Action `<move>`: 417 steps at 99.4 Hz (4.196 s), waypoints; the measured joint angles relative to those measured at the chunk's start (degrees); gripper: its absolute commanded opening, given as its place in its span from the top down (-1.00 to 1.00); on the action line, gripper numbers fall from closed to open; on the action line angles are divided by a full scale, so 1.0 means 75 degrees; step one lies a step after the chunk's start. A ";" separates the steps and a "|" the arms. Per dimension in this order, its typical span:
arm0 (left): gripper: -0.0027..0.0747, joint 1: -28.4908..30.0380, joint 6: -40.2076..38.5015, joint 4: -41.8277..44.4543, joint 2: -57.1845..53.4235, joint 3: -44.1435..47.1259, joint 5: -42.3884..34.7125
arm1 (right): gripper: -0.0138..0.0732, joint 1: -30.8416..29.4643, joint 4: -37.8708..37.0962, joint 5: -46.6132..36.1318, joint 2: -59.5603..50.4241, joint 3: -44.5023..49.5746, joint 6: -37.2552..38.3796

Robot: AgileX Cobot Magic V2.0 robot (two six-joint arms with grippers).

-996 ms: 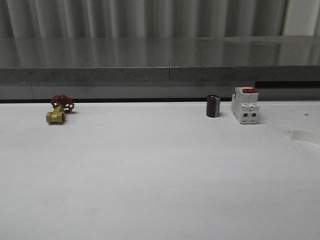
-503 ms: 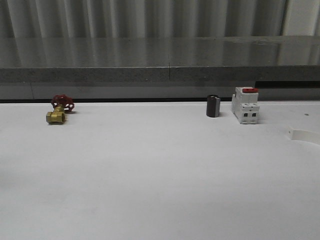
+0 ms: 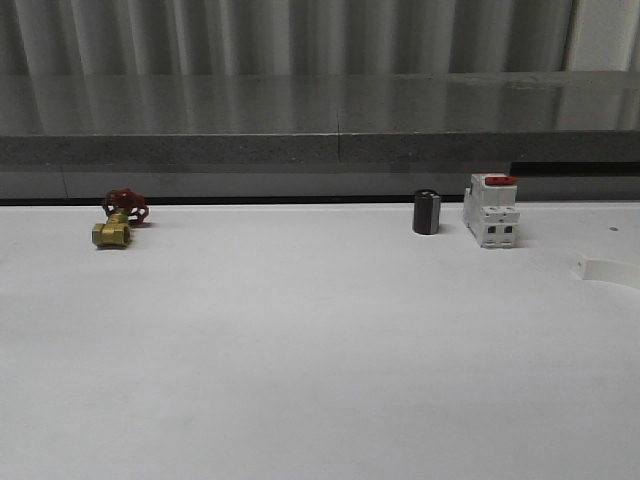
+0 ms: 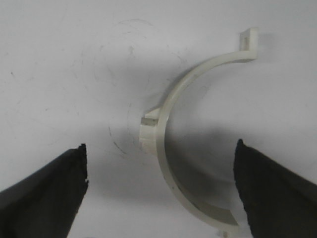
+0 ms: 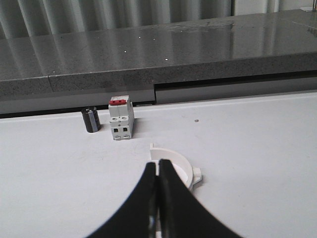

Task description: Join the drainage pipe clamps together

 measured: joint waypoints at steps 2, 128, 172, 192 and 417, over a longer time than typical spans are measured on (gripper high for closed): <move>-0.58 0.0000 0.0023 0.0000 0.0074 -0.0015 -0.0040 | 0.95 0.0000 0.0000 0.0000 0.0000 0.0000 0.0000; -0.14 0.0000 0.0508 -0.0004 0.1142 -0.0071 -0.0822 | 0.95 0.0000 0.0000 0.0000 0.0000 0.0000 0.0000; 0.69 0.0000 0.0508 -0.0253 0.1034 -0.0088 -0.0456 | 0.95 0.0000 0.0000 0.0000 0.0000 0.0000 0.0000; 0.69 -0.0143 0.0433 -0.0897 0.0230 -0.0088 0.0140 | 0.95 0.0000 0.0000 0.0000 0.0000 0.0000 0.0000; -0.82 -0.6369 -0.6623 0.1057 0.1551 -0.1037 -0.0750 | 0.95 0.0000 0.0000 0.0000 0.0000 0.0000 0.0000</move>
